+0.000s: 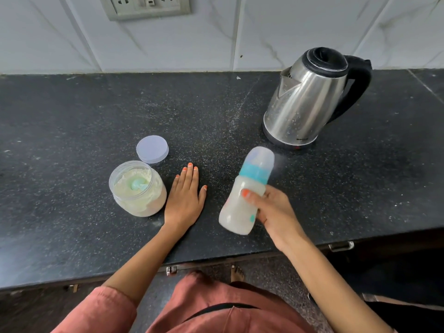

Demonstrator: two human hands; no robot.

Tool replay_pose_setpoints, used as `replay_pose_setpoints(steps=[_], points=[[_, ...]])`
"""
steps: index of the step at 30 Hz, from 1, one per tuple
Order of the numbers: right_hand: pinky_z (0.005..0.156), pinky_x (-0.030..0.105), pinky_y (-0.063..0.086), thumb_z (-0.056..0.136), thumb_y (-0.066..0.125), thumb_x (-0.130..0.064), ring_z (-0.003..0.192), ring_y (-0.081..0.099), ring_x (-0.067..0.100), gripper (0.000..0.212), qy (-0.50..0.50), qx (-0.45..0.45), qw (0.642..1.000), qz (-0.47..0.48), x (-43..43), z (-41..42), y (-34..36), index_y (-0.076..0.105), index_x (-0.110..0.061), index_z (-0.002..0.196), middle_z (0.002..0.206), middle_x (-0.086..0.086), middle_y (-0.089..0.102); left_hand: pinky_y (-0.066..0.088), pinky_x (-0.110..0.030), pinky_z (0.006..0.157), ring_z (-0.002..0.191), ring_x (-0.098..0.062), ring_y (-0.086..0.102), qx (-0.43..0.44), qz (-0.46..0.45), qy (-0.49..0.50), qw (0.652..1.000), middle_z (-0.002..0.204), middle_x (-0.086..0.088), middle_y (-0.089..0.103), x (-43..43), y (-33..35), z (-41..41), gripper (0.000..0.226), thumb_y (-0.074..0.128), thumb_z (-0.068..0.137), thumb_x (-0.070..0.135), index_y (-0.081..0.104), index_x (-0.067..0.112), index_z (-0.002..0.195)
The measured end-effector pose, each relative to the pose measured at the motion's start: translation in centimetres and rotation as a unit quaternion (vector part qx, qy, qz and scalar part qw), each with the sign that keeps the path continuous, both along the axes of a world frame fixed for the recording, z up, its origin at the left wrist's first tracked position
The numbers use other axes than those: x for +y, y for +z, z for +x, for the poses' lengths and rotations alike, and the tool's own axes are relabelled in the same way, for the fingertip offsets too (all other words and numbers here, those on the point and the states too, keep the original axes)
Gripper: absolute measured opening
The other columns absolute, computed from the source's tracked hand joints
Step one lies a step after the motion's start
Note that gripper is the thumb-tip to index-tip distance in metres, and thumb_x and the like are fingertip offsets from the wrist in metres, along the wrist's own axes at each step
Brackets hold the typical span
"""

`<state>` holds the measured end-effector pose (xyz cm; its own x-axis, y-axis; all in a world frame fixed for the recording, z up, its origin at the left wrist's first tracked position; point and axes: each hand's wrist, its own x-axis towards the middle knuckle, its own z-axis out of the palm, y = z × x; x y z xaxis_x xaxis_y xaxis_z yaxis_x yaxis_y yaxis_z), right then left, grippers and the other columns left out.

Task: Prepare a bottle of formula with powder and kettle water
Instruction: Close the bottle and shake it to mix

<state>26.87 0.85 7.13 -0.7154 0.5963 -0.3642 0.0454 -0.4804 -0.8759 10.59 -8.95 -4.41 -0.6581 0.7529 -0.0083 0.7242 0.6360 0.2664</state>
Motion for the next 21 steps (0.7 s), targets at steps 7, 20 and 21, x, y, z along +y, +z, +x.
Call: replay_pose_setpoints(steps=[7, 20, 21], points=[[0.066, 0.019, 0.056, 0.075, 0.064, -0.017, 0.077, 0.068, 0.003, 0.018, -0.157, 0.102, 0.980, -0.062, 1.9, -1.2, 1.1, 0.063, -0.018, 0.093, 0.078, -0.009, 0.074, -0.004, -0.029, 0.116, 0.146, -0.016, -0.003, -0.003, 0.007, 0.001, 1.000, 0.158, -0.005, 0.000, 0.0, 0.0, 0.1, 0.057, 0.022, 0.101, 0.036, 0.007, 0.009, 0.149], [0.066, 0.022, 0.057, 0.064, 0.070, -0.023, 0.078, 0.069, 0.006, 0.027, -0.115, 0.039, 0.991, -0.056, 0.4, -0.7, -0.2, 0.067, -0.016, 0.090, 0.082, -0.005, 0.074, -0.005, -0.029, 0.116, 0.146, -0.016, -0.002, -0.003, 0.009, 0.002, 1.000, 0.158, -0.005, 0.000, 0.0, -0.1, 0.0, 0.057, 0.022, 0.101, 0.036, 0.007, 0.009, 0.149], [0.067, 0.022, 0.057, 0.057, 0.072, -0.026, 0.077, 0.068, 0.006, 0.030, -0.070, 0.008, 0.997, -0.028, -0.2, -0.4, -0.4, 0.068, -0.017, 0.086, 0.081, -0.005, 0.074, -0.005, -0.029, 0.116, 0.146, -0.016, -0.002, -0.004, 0.010, 0.002, 1.000, 0.158, -0.005, 0.001, 0.0, -0.1, 0.0, 0.057, 0.022, 0.101, 0.036, 0.007, 0.009, 0.149]])
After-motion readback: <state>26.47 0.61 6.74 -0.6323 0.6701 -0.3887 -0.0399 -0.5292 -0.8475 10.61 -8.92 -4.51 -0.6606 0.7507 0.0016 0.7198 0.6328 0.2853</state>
